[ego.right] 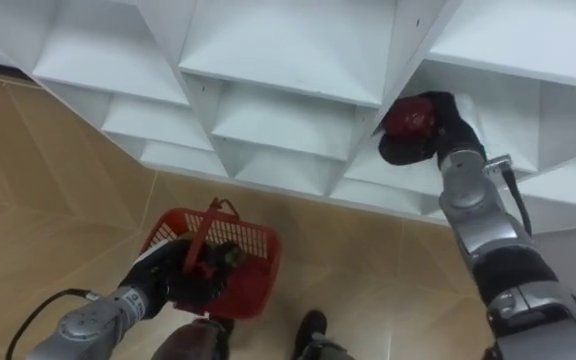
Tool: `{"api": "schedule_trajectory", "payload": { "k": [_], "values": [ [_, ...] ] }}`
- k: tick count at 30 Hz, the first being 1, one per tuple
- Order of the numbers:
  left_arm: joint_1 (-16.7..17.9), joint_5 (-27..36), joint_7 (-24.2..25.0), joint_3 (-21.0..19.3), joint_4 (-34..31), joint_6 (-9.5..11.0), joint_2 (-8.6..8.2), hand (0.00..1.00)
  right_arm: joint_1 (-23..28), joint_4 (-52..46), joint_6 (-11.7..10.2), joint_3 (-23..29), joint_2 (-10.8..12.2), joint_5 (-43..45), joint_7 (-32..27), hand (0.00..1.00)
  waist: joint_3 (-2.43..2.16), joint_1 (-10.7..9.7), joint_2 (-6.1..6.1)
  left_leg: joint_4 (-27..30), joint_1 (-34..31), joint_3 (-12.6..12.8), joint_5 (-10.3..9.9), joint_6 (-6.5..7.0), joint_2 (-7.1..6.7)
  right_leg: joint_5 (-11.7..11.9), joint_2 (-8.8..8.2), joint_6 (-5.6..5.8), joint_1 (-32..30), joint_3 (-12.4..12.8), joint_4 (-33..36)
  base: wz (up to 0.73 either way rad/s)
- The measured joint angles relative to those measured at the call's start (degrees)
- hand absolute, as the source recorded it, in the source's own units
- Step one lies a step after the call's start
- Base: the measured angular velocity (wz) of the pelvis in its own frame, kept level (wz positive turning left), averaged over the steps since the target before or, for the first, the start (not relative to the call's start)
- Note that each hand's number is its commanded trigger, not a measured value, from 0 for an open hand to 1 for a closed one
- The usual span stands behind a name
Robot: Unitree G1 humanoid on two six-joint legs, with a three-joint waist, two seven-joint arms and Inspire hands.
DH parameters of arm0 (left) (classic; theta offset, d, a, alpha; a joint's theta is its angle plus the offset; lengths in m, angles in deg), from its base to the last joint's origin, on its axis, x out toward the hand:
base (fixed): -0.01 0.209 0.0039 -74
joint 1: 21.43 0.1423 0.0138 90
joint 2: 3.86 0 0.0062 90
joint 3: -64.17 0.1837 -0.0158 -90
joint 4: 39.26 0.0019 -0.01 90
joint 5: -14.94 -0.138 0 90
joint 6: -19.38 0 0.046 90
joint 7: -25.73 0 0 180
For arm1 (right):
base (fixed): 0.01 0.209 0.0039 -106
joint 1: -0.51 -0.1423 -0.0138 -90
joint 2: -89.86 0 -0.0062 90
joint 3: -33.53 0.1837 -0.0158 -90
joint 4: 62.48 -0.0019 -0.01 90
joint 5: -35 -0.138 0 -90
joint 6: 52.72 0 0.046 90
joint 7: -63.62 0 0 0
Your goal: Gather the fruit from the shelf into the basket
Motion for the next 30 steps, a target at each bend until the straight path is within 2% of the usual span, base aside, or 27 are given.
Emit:
{"api": "schedule_trajectory", "payload": {
  "k": [3,5,7,10,13,15,17,20,24,28,30],
  "values": [
    [-0.07,-0.17,-0.03,-1.05,-0.02,0.09,-0.53,1.00,3.56,-4.03,-0.24,0.00,0.60,0.03,2.56,1.00,-0.38,-0.80,0.87,-0.13,1.22,0.80,-0.02,0.01,0.28,0.24,0.51,0.09,1.08,0.54,-0.72,-0.15],
    [-0.11,-0.22,-0.04,-1.80,-0.02,0.54,-1.64,1.00,7.14,-8.97,-0.24,0.02,0.93,0.01,4.78,1.00,-0.92,-1.28,1.78,-1.02,2.17,1.52,-0.01,0.00,0.41,0.58,0.71,0.08,1.39,1.35,-1.22,-0.17],
    [-0.11,-0.14,0.13,-2.06,-0.02,0.61,-2.01,1.00,9.43,-12.06,-0.25,-0.12,1.21,-0.38,6.38,1.00,-1.18,-1.75,2.22,-1.34,2.71,1.84,0.06,-0.08,0.41,0.66,0.76,0.06,1.49,2.11,-1.13,-0.16],
    [-0.12,-0.14,0.45,-2.11,0.01,0.72,-2.03,1.00,13.11,-16.40,-0.89,-0.21,2.88,-0.47,8.93,1.00,-1.25,-1.88,2.40,-1.47,3.95,2.64,0.08,-0.12,0.66,0.71,0.95,-0.04,2.22,2.69,-1.40,-0.11],
    [0.22,-0.07,0.62,-2.12,0.00,1.23,-2.20,1.00,14.63,-19.42,-0.92,-0.30,4.57,-0.49,11.54,1.00,-1.32,-2.12,2.53,-2.04,4.65,3.17,0.09,-0.12,0.63,0.93,0.97,0.06,2.38,3.28,-1.37,-0.07],
    [0.88,0.14,0.62,-1.75,0.00,1.23,-2.30,1.00,15.46,-22.01,-1.40,-1.80,4.89,-0.90,13.07,1.00,-1.64,-3.04,3.06,-2.31,4.69,3.13,0.30,0.02,0.53,1.10,0.98,0.21,2.53,3.26,-1.61,0.00],
    [1.76,1.07,0.59,-0.84,0.00,1.23,-2.61,1.00,16.32,-22.11,-2.85,-3.74,5.72,-2.18,14.91,1.00,-2.04,-3.52,3.80,-3.15,5.50,3.18,0.55,0.06,0.56,2.00,1.61,0.33,3.56,3.37,-3.20,-0.05],
    [1.85,1.04,0.60,-0.88,-0.06,1.35,-3.42,1.00,18.32,-22.06,-3.13,-4.61,6.54,-2.78,16.90,1.00,-2.10,-3.34,4.04,-4.05,5.78,3.22,1.00,0.10,0.48,2.47,1.93,0.50,3.78,4.07,-4.18,0.00],
    [2.03,0.69,0.71,-0.77,-0.05,1.36,-4.04,1.00,21.11,-21.93,-3.14,-4.67,7.90,-2.79,18.45,1.00,-2.04,-3.54,4.29,-4.06,5.70,3.19,1.00,0.10,0.53,2.64,1.94,0.45,3.89,3.74,-4.47,-0.01],
    [2.40,0.82,1.83,-0.72,-0.05,1.37,-5.12,1.00,23.86,-21.94,-3.13,-4.68,9.54,-2.58,20.43,1.00,-2.02,-3.60,5.08,-4.36,5.60,3.54,0.98,0.12,0.52,2.64,1.95,0.51,3.61,3.96,-4.31,-0.03],
    [2.44,0.94,1.86,-0.36,-0.18,1.37,-5.53,1.00,24.02,-21.94,-3.13,-5.32,9.59,-2.60,20.98,1.00,-2.02,-3.59,5.64,-4.34,5.39,3.76,0.98,0.12,0.52,2.63,1.91,0.51,3.21,3.89,-4.04,-0.05]
  ]
}}
